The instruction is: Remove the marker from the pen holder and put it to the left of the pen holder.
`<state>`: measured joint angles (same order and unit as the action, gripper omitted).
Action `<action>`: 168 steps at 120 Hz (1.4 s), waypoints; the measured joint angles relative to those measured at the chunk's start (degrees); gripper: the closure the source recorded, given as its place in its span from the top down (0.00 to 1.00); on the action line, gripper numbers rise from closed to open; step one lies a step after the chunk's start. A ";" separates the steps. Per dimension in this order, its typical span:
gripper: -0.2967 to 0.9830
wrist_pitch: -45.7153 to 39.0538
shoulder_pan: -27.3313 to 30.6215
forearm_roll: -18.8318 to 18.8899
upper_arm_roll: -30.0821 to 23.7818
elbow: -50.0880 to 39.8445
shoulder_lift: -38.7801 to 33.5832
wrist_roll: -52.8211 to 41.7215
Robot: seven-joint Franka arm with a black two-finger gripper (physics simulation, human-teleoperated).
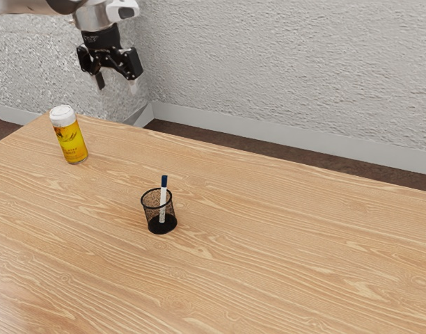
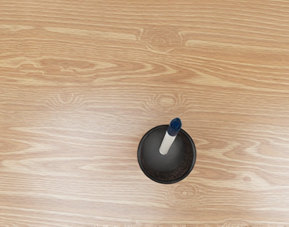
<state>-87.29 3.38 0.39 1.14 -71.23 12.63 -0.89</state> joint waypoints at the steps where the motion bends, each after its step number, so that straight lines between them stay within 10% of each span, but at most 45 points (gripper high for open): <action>1: 0.77 0.03 0.00 0.00 0.00 0.01 0.01 -0.02; 72: 0.77 -36.43 -1.06 -0.04 -3.37 -3.93 20.13 8.02; 168: 0.77 -57.25 -1.54 0.09 -0.41 -34.17 10.29 8.84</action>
<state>-144.54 1.84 0.48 0.73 -105.40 22.91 7.95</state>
